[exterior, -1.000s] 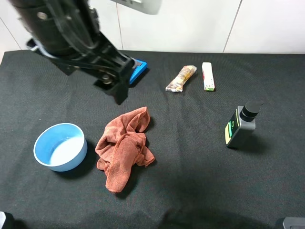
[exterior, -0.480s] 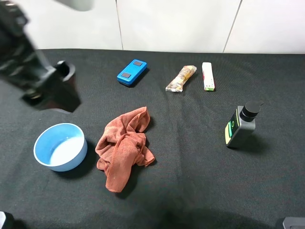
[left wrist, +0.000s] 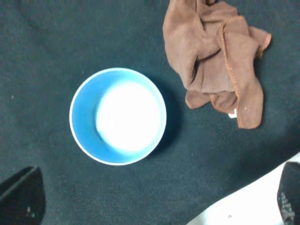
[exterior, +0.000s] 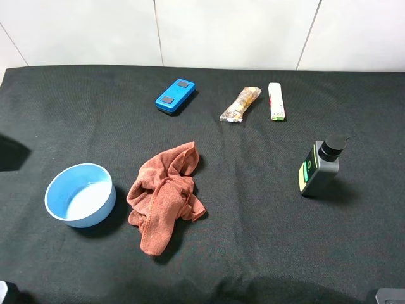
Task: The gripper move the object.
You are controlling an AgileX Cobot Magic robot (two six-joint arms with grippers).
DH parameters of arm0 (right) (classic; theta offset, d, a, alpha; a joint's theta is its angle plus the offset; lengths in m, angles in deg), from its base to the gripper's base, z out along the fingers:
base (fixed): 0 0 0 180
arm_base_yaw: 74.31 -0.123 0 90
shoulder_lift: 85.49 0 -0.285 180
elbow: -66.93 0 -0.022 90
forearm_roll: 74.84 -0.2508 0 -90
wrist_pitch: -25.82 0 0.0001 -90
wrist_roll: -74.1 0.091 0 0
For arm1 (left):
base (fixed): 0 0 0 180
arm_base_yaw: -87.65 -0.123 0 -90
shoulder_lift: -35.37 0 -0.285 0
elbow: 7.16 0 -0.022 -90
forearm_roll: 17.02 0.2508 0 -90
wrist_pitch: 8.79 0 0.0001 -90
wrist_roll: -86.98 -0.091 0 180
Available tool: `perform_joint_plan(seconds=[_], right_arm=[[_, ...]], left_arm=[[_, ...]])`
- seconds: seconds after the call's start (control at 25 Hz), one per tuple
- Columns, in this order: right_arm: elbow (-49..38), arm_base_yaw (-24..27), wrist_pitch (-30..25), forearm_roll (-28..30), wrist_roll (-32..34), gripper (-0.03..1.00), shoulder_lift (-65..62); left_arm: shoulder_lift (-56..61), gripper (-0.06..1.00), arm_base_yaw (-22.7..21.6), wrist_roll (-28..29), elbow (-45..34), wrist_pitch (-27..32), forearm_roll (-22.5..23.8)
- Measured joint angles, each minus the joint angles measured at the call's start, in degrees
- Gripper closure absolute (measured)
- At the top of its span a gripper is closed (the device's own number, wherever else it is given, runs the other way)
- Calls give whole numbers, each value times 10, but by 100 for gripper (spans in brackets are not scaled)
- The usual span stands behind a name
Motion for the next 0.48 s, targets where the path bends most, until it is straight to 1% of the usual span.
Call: perform_joint_plan(seconds=[0.4,0.48], right_arm=[[0,0,0,0,0,27,0],[0,0,0,0,0,27,0]], left_arm=[[150,-4,0,2,-107,0,10],[175,-4,-10,2,-129,0,14]])
